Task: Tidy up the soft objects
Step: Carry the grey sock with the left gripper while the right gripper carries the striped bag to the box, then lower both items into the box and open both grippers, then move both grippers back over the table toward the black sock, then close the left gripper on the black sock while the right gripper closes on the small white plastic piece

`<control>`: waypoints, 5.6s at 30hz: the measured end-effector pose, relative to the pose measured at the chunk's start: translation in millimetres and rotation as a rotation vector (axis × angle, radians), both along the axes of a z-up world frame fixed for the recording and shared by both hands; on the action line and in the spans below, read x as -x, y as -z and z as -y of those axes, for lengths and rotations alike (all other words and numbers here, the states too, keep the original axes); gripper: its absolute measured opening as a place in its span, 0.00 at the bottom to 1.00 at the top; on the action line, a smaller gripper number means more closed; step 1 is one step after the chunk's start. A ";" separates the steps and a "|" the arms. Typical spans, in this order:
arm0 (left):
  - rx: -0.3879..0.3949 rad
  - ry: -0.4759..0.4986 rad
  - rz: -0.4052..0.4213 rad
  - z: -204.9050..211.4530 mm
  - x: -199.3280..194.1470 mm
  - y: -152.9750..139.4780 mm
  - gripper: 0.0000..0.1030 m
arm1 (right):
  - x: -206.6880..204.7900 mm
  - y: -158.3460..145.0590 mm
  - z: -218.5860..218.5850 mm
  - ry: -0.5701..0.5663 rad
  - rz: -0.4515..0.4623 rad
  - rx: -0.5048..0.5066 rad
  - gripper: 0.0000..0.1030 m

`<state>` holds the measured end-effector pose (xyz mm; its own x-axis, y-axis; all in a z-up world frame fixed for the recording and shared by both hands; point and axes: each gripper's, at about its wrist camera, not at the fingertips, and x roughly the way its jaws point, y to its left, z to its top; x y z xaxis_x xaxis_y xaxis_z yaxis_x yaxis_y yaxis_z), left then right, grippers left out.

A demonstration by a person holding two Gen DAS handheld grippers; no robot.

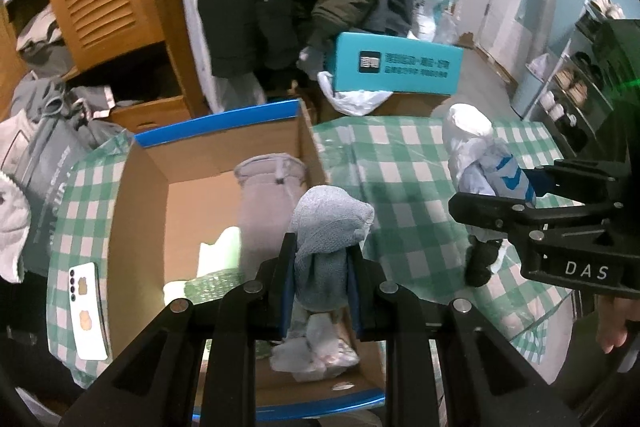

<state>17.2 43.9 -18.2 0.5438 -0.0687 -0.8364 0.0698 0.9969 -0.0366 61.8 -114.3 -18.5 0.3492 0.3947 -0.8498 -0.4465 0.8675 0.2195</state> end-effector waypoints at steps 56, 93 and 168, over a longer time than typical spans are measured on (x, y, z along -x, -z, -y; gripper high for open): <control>0.034 -0.163 -0.109 -82.3 1.3 35.3 0.57 | -9.1 22.0 -84.3 -0.081 -0.108 -0.002 0.69; -0.005 0.153 -0.099 80.4 -20.5 32.0 0.69 | -5.0 62.5 110.8 0.227 -0.153 0.051 0.74; -0.033 0.331 -0.298 204.4 -57.3 134.9 0.77 | -11.6 151.2 220.2 0.324 -0.313 0.090 0.16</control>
